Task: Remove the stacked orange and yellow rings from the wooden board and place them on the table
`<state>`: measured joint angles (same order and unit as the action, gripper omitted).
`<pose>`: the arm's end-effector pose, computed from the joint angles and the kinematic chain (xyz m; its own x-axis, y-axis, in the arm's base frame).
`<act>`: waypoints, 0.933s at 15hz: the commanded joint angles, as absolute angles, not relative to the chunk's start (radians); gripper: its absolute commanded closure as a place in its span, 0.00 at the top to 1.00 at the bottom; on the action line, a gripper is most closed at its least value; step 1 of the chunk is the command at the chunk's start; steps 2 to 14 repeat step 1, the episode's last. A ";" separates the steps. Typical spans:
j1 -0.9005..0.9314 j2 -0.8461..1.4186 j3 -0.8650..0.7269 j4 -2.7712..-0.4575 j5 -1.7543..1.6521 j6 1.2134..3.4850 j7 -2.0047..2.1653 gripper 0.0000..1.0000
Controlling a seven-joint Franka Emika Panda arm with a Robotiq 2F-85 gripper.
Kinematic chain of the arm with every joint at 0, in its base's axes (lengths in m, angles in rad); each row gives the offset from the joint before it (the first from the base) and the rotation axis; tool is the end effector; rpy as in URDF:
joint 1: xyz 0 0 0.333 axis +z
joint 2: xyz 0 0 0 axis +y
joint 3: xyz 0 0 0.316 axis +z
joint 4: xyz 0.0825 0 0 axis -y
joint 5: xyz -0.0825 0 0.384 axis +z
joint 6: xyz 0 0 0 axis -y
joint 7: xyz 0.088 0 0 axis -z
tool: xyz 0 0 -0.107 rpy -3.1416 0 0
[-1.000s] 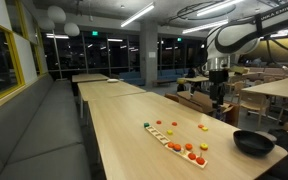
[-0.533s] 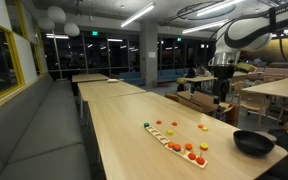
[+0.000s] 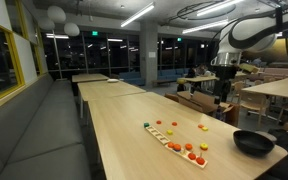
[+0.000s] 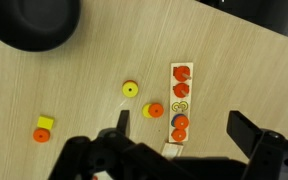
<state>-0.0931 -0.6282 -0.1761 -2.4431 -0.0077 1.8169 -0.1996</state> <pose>0.3486 -0.1038 0.5139 0.9993 -0.0350 0.0139 -0.0335 -0.9949 -0.0947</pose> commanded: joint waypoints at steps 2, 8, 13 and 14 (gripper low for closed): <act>-0.095 -0.627 -0.175 -2.441 -0.007 1.815 -0.200 1.00; -0.095 -0.627 -0.175 -2.441 -0.007 1.815 -0.200 1.00; -0.095 -0.627 -0.175 -2.441 -0.007 1.815 -0.200 1.00; -0.095 -0.627 -0.175 -2.441 -0.007 1.815 -0.200 1.00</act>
